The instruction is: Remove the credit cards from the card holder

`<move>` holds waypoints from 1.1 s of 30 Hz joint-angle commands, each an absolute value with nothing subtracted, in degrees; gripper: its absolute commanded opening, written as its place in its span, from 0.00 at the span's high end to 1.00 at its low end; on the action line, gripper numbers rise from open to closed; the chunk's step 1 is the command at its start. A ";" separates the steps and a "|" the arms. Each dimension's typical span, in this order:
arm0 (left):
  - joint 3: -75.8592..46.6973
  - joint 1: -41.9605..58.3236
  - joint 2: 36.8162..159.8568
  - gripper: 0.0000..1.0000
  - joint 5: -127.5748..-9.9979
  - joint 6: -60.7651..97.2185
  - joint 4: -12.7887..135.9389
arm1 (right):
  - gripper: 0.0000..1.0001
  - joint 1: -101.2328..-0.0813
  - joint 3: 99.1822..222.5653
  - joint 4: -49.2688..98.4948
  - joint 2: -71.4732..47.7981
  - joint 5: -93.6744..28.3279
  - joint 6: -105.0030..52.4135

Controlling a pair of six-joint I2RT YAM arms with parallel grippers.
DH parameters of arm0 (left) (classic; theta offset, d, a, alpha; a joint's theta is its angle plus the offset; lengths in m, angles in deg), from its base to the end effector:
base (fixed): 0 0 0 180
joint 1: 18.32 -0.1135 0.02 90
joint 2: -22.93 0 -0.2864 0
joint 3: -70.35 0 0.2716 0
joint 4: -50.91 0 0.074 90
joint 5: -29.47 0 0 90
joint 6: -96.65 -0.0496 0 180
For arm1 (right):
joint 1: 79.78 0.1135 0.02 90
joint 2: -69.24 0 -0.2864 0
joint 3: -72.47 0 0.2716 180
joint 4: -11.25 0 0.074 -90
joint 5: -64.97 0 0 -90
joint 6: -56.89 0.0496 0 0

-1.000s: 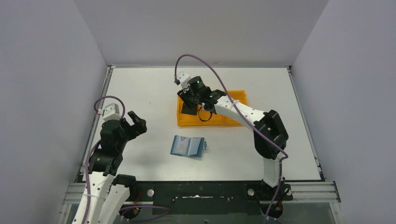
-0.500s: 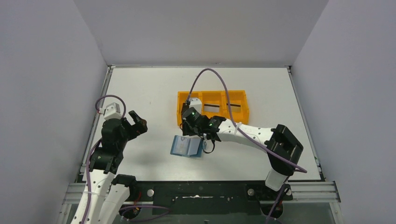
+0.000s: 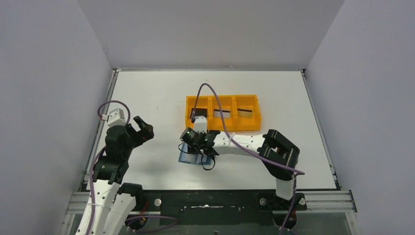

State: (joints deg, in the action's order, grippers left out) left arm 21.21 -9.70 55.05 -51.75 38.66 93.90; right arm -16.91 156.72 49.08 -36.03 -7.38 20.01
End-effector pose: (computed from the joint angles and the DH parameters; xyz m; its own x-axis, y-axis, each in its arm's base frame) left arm 0.1472 -0.0147 0.2914 -0.3737 -0.4732 -0.7978 -0.2189 0.8808 -0.4199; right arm 0.2011 0.3595 0.1886 -0.8554 0.0021 -0.5180 -0.1539 0.9538 0.2580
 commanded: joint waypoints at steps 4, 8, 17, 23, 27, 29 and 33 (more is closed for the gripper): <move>19.71 -9.97 54.85 0.04 -51.41 39.16 91.62 | 0.59 -14.19 163.48 53.23 -39.90 -2.62 21.82; 19.71 -9.97 54.57 0.04 -51.15 39.26 91.60 | 0.59 -14.13 163.96 54.74 -42.26 -3.15 22.49; 19.71 -9.97 55.33 0.04 -52.00 39.30 91.47 | 0.79 -14.24 163.87 55.28 -44.73 -4.30 21.56; 19.71 -9.97 55.84 0.04 -52.45 39.27 91.30 | 0.98 -14.72 162.83 53.10 -42.98 -5.05 20.01; 21.00 -9.97 56.05 0.04 -52.77 39.25 91.19 | 1.00 -15.14 161.51 50.49 -40.47 -5.80 18.62; 21.03 -9.89 56.06 0.05 -52.95 39.21 91.10 | 1.00 -15.21 160.66 48.81 -38.83 -6.55 17.73; 21.05 -9.95 56.32 0.04 -53.03 39.26 91.06 | 0.88 -15.19 161.52 49.82 -37.41 -5.58 17.70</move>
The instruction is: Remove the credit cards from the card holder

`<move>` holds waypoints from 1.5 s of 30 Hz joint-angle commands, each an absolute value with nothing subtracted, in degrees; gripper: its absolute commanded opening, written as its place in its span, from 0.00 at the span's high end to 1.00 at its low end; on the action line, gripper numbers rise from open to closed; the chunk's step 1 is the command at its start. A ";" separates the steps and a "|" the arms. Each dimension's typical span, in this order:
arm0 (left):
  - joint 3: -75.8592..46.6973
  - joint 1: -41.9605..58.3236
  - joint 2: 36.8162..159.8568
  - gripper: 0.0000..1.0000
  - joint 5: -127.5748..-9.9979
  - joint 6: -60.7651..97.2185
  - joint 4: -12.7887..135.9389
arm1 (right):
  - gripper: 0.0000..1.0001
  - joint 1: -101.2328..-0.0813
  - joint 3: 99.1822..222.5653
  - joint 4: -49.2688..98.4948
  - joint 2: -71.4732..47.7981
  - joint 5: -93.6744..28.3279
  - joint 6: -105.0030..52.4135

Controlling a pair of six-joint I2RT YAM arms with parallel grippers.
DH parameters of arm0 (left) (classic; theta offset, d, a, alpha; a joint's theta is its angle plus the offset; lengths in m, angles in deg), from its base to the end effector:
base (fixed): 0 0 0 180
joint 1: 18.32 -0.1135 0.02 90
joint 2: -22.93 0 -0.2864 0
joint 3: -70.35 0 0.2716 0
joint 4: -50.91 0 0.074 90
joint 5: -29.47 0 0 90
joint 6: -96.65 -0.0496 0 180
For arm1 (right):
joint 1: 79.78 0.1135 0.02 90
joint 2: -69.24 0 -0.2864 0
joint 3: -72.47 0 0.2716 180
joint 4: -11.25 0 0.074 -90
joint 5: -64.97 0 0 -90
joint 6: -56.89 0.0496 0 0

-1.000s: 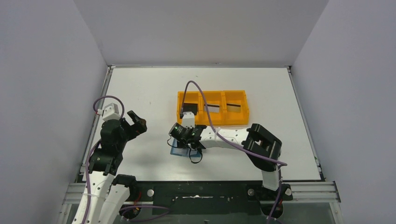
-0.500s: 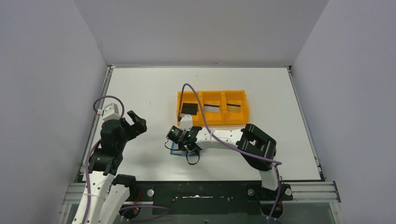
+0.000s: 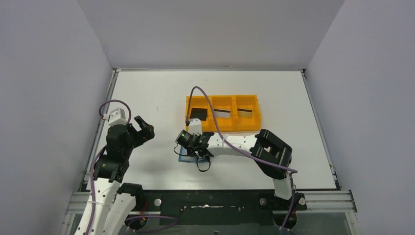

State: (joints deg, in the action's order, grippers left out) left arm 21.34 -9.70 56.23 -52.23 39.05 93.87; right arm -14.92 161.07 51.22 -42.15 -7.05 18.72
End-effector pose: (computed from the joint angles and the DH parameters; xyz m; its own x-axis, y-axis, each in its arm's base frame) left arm 0.1509 -0.0156 0.2879 -0.3937 -0.4766 -0.7860 -0.2245 0.8791 -0.4206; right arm 0.1967 0.3830 0.1672 -0.8632 -0.0792 -0.4986 -0.1981 0.9615 0.1902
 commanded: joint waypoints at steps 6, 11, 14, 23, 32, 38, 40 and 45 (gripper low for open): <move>21.11 -9.97 56.88 0.04 -53.04 39.25 90.88 | 0.64 -15.58 163.43 50.84 -39.38 -5.02 18.76; 21.20 -9.97 56.94 0.04 -53.28 39.23 90.75 | 0.63 -15.81 164.52 52.56 -42.48 -5.15 19.64; 21.20 -9.97 57.01 0.04 -53.38 39.17 90.62 | 0.64 -15.83 163.42 51.86 -43.17 -6.05 19.51; 21.12 -9.98 57.14 0.04 -53.08 39.25 90.90 | 0.83 -15.72 162.42 52.70 -44.14 -5.59 19.62; 21.20 -9.97 57.29 0.04 -53.55 39.25 90.75 | 1.00 -15.93 159.44 47.45 -39.42 -7.60 18.08; 21.35 -9.92 57.75 0.04 -54.48 39.10 90.44 | 1.00 -17.22 153.00 38.26 -33.01 -12.18 17.44; 21.42 -9.89 58.29 0.04 -55.37 39.00 90.24 | 1.00 -17.65 150.53 35.24 -30.92 -13.35 17.43; 21.44 -9.88 59.94 0.04 -57.25 38.97 89.69 | 1.00 -18.18 147.39 31.54 -28.25 -15.50 16.39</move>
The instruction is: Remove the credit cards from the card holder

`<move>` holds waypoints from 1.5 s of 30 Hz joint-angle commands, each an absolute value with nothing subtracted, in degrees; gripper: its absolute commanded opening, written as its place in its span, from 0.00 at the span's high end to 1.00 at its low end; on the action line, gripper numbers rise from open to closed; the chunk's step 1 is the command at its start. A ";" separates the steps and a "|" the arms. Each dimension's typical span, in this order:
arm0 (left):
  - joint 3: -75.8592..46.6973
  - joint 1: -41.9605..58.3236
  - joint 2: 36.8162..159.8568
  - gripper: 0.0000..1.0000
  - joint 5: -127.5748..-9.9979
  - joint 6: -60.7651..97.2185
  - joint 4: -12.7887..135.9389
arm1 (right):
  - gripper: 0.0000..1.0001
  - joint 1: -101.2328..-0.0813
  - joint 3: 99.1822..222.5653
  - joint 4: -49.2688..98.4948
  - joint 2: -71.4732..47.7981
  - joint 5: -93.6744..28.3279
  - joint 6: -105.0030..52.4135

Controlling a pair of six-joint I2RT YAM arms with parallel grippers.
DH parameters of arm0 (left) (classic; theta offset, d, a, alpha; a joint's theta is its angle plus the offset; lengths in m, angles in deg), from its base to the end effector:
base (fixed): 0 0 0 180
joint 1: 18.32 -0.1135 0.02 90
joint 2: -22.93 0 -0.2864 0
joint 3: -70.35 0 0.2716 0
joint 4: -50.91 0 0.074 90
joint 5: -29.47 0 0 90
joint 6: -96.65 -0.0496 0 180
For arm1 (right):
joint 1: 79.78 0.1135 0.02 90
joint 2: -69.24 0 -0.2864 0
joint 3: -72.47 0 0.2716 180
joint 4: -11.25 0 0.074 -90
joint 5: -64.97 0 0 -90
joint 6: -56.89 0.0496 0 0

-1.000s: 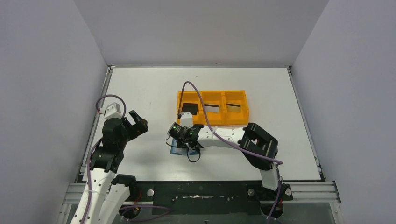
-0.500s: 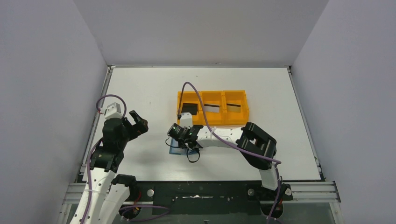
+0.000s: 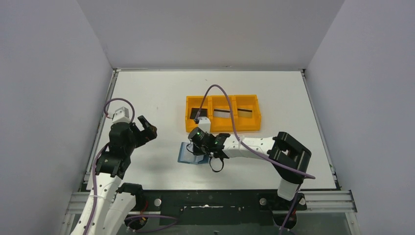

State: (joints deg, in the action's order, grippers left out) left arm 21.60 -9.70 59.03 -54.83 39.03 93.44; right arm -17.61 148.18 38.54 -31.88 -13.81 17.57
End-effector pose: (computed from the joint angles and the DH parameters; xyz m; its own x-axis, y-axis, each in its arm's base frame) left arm 0.1595 -0.0192 0.2803 -0.4502 -0.4707 -0.7588 -0.2097 0.8817 -0.4226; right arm 0.1929 0.3447 0.1804 -0.8638 -0.0108 -0.5037 -0.2275 0.9005 0.3707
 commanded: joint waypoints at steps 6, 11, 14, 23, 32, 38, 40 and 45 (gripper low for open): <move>21.30 -9.88 60.46 0.05 -56.72 38.89 89.97 | 0.74 -18.23 153.51 39.86 -33.70 -12.80 16.69; 21.22 -9.89 60.31 0.05 -55.67 38.90 90.05 | 0.54 -17.12 158.49 45.72 -37.92 -8.50 16.65; 21.29 -9.88 60.28 0.05 -55.54 38.90 89.96 | 0.53 -16.86 161.04 48.68 -40.84 -7.89 16.66; 21.51 -9.97 60.37 0.04 -55.22 38.99 89.78 | 0.79 -15.83 161.30 54.16 -43.36 -4.35 18.25; 21.48 -9.97 60.46 0.05 -55.90 38.99 89.61 | 1.00 -16.12 157.77 47.06 -39.38 -8.51 16.31; 21.40 -9.80 60.46 0.05 -56.18 38.90 89.76 | 0.77 -16.87 157.68 46.96 -36.80 -8.40 17.37; 21.41 -9.80 60.33 0.04 -56.05 38.90 89.86 | 0.63 -16.74 157.68 46.17 -36.47 -8.25 17.02; 21.38 -9.88 60.03 0.04 -55.45 38.99 89.96 | 0.54 -15.67 159.78 47.89 -39.16 -8.27 16.67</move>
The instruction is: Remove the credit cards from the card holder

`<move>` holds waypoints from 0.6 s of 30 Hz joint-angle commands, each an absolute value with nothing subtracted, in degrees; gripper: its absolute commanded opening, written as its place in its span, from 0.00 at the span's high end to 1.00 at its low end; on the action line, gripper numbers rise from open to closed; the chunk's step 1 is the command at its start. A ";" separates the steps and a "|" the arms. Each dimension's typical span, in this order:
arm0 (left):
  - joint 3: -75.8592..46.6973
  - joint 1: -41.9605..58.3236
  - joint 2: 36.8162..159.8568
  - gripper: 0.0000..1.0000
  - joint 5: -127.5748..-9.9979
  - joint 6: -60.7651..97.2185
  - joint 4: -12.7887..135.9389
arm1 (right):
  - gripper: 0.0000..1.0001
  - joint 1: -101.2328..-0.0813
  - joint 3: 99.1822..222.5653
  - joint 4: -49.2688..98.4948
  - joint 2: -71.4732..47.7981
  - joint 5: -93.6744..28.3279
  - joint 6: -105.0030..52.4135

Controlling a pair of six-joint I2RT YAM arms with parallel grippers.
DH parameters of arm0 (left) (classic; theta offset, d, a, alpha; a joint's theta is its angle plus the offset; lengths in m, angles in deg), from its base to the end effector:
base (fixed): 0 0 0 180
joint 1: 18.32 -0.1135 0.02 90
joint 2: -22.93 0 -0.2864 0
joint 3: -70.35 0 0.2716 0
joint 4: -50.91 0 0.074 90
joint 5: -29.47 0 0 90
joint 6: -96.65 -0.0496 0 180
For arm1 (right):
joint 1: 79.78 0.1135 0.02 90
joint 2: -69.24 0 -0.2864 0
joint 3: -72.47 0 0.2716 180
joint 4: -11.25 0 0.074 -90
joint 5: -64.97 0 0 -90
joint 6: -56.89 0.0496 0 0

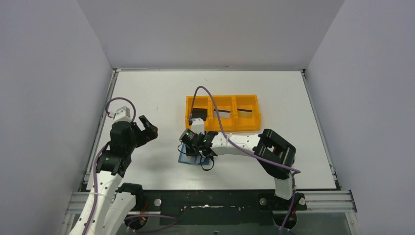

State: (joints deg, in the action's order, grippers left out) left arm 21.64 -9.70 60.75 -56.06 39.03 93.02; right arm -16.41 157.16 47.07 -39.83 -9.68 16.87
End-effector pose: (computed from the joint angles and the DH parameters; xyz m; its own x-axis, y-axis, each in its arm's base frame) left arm 0.1647 -0.0211 0.2764 -0.4775 -0.4676 -0.7438 -0.2039 0.8825 -0.4239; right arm 0.2007 0.3709 0.1663 -0.8651 -0.0777 -0.4955 -0.2185 0.9476 0.2329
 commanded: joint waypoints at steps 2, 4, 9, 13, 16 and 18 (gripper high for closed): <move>21.41 -9.88 59.94 0.05 -55.26 39.06 89.96 | 0.51 -15.36 160.80 49.46 -40.86 -7.47 16.97; 21.40 -9.89 59.87 0.04 -55.25 39.08 89.96 | 0.50 -15.27 161.15 50.16 -42.82 -7.97 17.10; 21.45 -9.88 59.84 0.04 -55.16 39.01 89.88 | 0.55 -15.15 161.13 53.14 -44.95 -6.53 18.35; 21.48 -9.88 59.92 0.04 -55.11 39.14 89.91 | 0.88 -15.08 160.65 53.97 -44.31 -4.72 18.06; 21.49 -9.88 60.01 0.05 -55.58 39.09 89.74 | 0.98 -15.10 160.73 52.57 -44.13 -6.10 15.60; 21.52 -9.88 60.16 0.04 -56.14 39.00 89.54 | 1.00 -15.10 160.91 52.16 -43.95 -6.66 15.06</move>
